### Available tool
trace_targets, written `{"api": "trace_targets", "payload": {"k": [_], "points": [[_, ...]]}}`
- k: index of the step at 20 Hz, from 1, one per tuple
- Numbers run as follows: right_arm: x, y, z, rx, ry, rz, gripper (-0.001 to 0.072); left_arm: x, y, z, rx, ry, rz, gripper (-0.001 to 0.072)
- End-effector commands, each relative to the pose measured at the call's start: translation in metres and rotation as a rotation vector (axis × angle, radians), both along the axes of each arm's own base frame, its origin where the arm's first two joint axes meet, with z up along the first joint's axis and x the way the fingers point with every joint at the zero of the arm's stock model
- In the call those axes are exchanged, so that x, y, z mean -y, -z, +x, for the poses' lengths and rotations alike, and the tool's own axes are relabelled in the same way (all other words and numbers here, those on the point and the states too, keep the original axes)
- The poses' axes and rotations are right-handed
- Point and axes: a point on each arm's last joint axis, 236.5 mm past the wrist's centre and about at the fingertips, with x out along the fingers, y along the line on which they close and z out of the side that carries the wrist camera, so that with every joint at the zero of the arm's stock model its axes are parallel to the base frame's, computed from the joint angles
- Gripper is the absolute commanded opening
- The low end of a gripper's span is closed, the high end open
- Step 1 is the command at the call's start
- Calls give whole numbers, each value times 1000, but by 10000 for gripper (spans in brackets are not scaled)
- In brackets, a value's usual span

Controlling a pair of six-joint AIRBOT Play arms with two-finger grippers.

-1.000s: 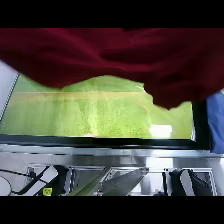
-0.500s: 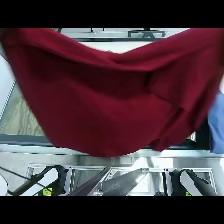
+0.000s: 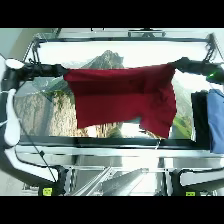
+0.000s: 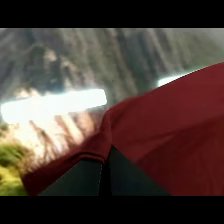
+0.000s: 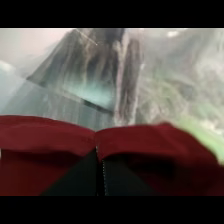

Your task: Fold the shirts.

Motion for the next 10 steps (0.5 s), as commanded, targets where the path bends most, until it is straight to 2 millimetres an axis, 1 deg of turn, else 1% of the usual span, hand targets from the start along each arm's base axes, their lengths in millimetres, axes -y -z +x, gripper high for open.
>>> {"api": "trace_targets", "payload": {"k": [1,2,4,7,9,10], "points": [[11,71,31,-100,61,110,14,-6,73,25,-124,-18,-6,18],[14,81,36,-106,64,109,14,-3,79,30,-137,-15,-16,18],[22,89,44,-97,66,97,13,4,83,40,-131,8,-23,18],[38,90,52,-56,95,56,14,14,82,50,-109,27,-16,17],[51,89,57,-29,124,24,14,21,82,53,-105,37,-15,18],[54,89,58,-24,130,16,14,20,83,52,-106,37,-10,17]]}}
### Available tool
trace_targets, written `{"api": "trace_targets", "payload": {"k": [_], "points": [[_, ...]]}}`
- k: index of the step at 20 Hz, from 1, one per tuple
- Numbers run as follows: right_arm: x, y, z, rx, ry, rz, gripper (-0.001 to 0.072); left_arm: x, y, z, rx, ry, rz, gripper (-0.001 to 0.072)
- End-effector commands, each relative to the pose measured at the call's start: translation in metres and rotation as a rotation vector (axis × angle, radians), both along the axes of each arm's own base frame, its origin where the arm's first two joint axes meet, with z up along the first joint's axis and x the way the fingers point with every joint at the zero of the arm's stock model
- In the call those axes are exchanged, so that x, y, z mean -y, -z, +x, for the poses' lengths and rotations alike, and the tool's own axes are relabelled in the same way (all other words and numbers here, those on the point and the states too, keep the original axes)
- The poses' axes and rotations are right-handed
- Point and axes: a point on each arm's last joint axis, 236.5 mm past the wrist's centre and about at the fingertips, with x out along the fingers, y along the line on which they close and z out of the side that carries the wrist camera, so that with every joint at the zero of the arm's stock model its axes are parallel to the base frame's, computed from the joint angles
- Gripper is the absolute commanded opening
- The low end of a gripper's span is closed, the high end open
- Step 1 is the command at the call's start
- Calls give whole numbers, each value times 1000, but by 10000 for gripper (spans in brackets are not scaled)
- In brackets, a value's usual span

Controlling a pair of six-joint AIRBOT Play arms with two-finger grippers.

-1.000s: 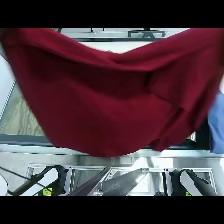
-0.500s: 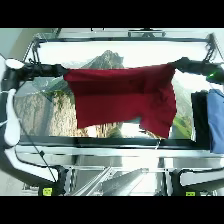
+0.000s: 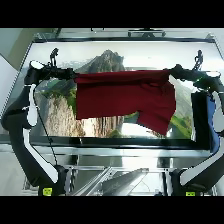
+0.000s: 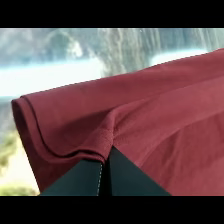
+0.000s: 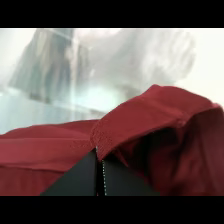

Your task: Fold the shirts.

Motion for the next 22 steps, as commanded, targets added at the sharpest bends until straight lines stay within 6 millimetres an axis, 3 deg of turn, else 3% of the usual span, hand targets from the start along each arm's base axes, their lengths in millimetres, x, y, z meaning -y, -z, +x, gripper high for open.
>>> {"api": "trace_targets", "payload": {"k": [1,7,10,13,15,16,17,18,19,20,22], "points": [[17,6,8,23,36,-43,14,5,5,4,-1,10,8,17],[28,40,-7,-49,-20,-205,14,16,12,-1,-22,36,4,17],[31,53,-13,-71,-55,-286,14,29,39,-9,-74,72,51,15],[33,65,-20,-105,-84,-356,15,21,72,-19,-146,75,179,6],[34,72,-24,-131,-95,-385,15,18,75,-20,-146,81,226,8],[32,72,-26,-137,-102,-382,29,20,72,-22,-153,91,221,73],[30,69,-28,-139,-109,-374,222,22,64,-26,-164,113,216,293],[29,61,-29,-146,-100,-356,361,23,54,-32,-189,133,207,442],[30,46,-31,-147,-90,-338,380,18,40,-38,-219,140,195,617],[33,27,-34,-138,-81,-326,380,13,27,-45,-256,130,181,662],[42,-14,-50,-123,-84,-308,374,-3,9,-68,-334,104,159,655]]}}
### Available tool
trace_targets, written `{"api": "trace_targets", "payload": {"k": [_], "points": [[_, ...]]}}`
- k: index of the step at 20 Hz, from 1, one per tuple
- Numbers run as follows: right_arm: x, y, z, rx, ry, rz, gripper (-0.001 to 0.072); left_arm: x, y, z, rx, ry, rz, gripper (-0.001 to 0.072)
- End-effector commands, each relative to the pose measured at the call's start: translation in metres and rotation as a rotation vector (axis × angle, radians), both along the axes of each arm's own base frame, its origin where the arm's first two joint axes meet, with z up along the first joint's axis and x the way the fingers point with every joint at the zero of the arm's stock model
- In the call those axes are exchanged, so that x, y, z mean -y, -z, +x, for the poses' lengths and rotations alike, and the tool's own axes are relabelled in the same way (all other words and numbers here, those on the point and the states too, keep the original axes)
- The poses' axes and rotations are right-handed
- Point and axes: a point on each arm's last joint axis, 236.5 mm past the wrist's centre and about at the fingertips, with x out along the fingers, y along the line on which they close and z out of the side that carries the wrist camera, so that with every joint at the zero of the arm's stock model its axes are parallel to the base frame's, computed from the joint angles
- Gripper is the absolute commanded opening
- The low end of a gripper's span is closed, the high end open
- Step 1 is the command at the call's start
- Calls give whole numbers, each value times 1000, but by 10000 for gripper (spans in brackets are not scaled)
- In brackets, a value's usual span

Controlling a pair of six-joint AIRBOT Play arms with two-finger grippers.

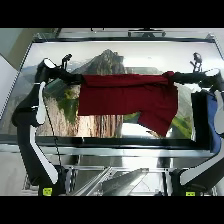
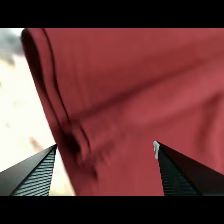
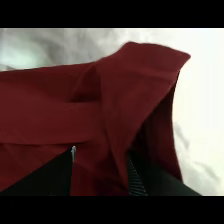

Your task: Fold the shirts.

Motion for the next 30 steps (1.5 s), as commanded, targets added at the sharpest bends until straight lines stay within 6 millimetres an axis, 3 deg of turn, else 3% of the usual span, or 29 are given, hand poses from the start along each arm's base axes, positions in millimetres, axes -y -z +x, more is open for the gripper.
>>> {"api": "trace_targets", "payload": {"k": [1,3,7,10,12,16,18,23,27,28,29,30], "points": [[9,-56,-33,-27,-12,46,373,-23,-22,-50,-172,-22,-15,655],[17,-66,-73,-133,-30,94,368,-31,-11,-91,-296,-30,-34,655],[30,-48,-150,-314,26,212,367,-32,35,-154,-444,-45,-68,655],[34,-26,-193,-392,99,274,367,-14,55,-176,-499,-29,-111,655],[28,-8,-217,-455,123,316,367,13,56,-181,-489,0,-187,653],[6,37,-255,-591,126,336,367,57,40,-186,-476,97,-278,362],[-7,54,-266,-628,118,329,367,66,32,-182,-457,137,-272,30],[-34,86,-268,-646,112,275,367,68,13,-161,-386,161,-262,16],[-58,82,-238,-553,108,341,364,67,13,-163,-391,164,-262,16],[-61,77,-228,-511,113,363,344,67,13,-163,-390,164,-262,16],[-64,71,-218,-468,114,391,214,66,13,-162,-390,163,-262,16],[-65,67,-215,-452,116,408,201,66,13,-163,-391,163,-261,17]]}}
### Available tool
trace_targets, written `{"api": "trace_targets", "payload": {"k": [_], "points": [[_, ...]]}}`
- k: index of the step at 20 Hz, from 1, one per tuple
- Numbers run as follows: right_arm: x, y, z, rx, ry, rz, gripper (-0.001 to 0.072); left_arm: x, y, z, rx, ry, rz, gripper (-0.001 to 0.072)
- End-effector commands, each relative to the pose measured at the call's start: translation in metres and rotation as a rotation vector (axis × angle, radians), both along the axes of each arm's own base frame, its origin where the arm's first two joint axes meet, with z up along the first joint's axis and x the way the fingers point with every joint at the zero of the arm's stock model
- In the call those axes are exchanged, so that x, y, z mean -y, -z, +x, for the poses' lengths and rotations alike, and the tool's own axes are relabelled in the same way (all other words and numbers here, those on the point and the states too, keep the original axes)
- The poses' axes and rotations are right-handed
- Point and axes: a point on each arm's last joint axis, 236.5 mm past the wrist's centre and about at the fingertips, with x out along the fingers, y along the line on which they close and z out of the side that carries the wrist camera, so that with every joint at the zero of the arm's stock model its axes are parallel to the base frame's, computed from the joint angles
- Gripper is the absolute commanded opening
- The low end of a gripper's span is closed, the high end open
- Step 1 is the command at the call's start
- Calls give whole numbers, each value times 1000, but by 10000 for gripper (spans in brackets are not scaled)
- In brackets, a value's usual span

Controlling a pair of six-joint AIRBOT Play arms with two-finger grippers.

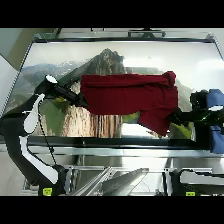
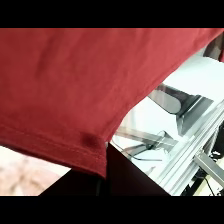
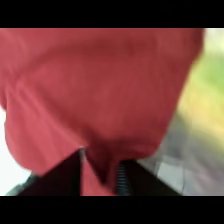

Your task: Fold the shirts.

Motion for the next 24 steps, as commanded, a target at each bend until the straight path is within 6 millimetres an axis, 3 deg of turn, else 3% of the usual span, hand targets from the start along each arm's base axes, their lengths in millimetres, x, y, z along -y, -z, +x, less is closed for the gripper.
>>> {"api": "trace_targets", "payload": {"k": [1,2,3,4,5,6,8,9,10,11,13,16,18,21,24], "points": [[-11,-13,24,92,47,56,173,-3,0,0,1,5,8,17],[-12,-13,23,90,41,57,129,-6,2,-1,0,6,18,17],[-12,-12,22,87,36,58,151,-9,2,0,-1,2,21,17],[-12,-13,20,80,33,62,284,-12,2,-1,-5,-2,20,17],[-10,-13,17,70,32,69,333,-14,1,-2,-12,-2,17,17],[-3,-11,13,47,48,63,333,-17,0,-4,-22,0,13,17],[32,-3,4,-2,103,13,334,-28,-1,-7,-40,-8,12,17],[49,-4,5,9,135,-5,379,-33,-2,-6,-43,-18,9,16],[64,-7,11,33,164,-26,488,-38,-2,-5,-43,-32,9,16],[73,-11,21,75,168,-52,524,-43,-2,-3,-41,-46,9,16],[83,-20,39,137,159,-106,525,-50,-1,1,-36,-70,12,17],[73,-21,61,165,112,-117,524,-61,-1,3,-34,-97,12,17],[55,-17,69,157,83,-80,505,-66,0,5,-34,-113,12,17],[20,-1,61,97,9,-14,504,-67,-1,5,-35,-113,12,17],[1,8,53,58,-41,21,494,-66,-1,5,-34,-111,12,17]]}}
